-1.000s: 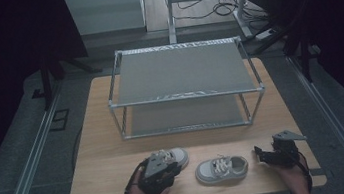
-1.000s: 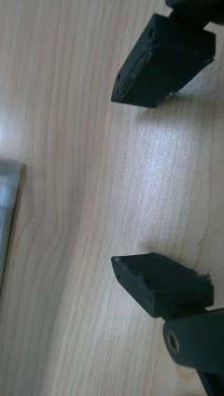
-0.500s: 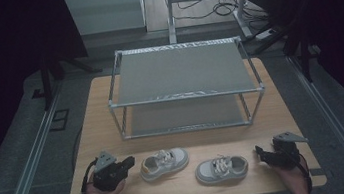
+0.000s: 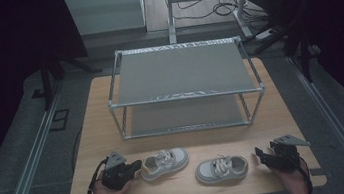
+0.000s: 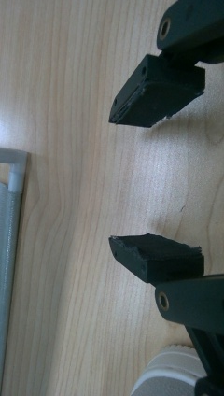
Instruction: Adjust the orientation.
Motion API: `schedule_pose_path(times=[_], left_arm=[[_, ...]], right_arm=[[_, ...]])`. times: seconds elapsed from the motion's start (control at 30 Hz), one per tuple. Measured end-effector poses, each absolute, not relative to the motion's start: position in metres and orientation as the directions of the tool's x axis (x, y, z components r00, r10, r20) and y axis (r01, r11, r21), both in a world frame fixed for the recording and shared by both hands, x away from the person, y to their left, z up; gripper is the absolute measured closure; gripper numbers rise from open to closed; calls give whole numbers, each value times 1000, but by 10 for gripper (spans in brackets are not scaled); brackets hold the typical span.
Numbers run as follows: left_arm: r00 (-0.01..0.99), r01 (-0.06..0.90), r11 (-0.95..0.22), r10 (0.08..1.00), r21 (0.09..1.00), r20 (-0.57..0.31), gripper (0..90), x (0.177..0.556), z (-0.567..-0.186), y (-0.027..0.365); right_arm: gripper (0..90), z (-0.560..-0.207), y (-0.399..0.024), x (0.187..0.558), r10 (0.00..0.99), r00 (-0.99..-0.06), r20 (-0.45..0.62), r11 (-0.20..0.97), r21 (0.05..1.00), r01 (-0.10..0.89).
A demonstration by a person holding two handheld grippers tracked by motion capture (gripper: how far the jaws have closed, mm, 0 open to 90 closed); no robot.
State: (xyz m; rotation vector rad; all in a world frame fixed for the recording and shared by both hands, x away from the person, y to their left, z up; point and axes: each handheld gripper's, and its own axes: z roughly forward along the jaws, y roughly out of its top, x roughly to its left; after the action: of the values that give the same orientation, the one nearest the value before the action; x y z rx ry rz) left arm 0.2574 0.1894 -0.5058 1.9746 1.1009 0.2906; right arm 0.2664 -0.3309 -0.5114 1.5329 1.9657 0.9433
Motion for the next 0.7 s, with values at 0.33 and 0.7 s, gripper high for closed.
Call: schedule_pose_path(times=[0.33, 0.7], left_arm=[[598, 611, -247, 767, 752, -234, 897, 245, -506, 191], [642, 602, -275, 724, 749, -250, 897, 226, -505, 180]], right_arm=[[345, -512, -327, 265, 960, -276, 48, 148, 751, 644], [345, -513, -326, 265, 959, -279, 53, 147, 748, 647]])
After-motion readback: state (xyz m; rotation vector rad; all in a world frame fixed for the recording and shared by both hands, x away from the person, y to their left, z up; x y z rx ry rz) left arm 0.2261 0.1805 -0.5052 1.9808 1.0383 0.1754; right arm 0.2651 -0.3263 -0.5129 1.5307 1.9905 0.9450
